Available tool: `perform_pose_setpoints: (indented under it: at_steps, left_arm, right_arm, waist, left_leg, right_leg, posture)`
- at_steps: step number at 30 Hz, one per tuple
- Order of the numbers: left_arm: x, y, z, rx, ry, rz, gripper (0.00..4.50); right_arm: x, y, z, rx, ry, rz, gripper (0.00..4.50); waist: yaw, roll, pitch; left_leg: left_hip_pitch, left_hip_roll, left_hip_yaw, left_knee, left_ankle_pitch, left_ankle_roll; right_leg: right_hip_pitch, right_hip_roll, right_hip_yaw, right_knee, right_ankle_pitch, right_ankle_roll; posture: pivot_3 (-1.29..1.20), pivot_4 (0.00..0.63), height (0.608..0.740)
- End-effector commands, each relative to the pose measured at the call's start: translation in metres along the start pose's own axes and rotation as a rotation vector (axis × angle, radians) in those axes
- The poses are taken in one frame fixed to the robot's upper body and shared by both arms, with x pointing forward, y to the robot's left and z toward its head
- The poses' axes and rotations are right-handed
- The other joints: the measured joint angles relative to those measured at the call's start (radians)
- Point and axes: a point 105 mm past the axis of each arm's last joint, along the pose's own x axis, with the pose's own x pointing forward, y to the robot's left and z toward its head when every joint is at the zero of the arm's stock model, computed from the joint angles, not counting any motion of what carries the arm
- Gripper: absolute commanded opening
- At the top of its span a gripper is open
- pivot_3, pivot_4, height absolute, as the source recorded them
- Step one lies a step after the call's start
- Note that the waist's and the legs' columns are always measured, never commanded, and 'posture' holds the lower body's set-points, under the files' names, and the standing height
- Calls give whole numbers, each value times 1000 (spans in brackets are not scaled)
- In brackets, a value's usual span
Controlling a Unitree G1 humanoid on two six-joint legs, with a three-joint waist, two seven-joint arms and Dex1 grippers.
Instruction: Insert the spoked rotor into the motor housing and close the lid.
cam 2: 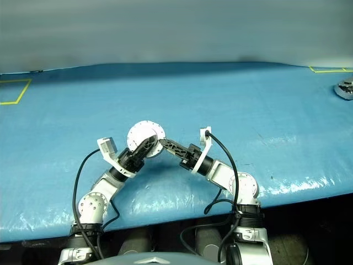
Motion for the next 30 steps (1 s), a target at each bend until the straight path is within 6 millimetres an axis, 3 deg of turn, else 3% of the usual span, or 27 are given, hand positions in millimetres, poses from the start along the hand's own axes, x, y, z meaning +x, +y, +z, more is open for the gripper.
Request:
perform_pose_setpoints:
  at_steps: [1,2,5,9,30]
  left_arm:
    - [2,-1,-3,2,8,-16,4479]
    - [2,-2,-2,2,4,-18,4479]
    - [1,-2,2,-10,-37,-17,3893]
    - [1,-2,6,-44,-92,-20,2766]
    - [-2,4,25,-191,-321,21,2745]
  right_arm:
    - [7,32,6,-50,-11,161,1165]
    - [7,31,6,-49,-13,160,1165]
    - [7,30,7,-49,-18,152,1165]
    - [8,28,6,-50,-15,137,1165]
    - [8,26,3,-57,-9,129,1165]
  waist:
    - [0,0,0]
    - [-1,0,0]
    - [-1,0,0]
    - [0,0,0]
    - [-1,0,0]
  left_leg:
    - [0,0,0,0,0,0]
    - [0,0,0,0,0,0]
    - [0,0,0,0,0,0]
    - [0,0,0,0,0,0]
    - [0,0,0,4,0,0]
  right_leg:
    - [0,0,0,0,0,0]
    - [0,0,0,0,0,0]
    - [0,0,0,0,0,0]
    - [0,0,0,0,0,0]
    - [1,0,0,1,0,0]
  posture:
    - [0,150,740]
    - [0,150,740]
    - [0,150,740]
    - [0,150,740]
    - [0,150,740]
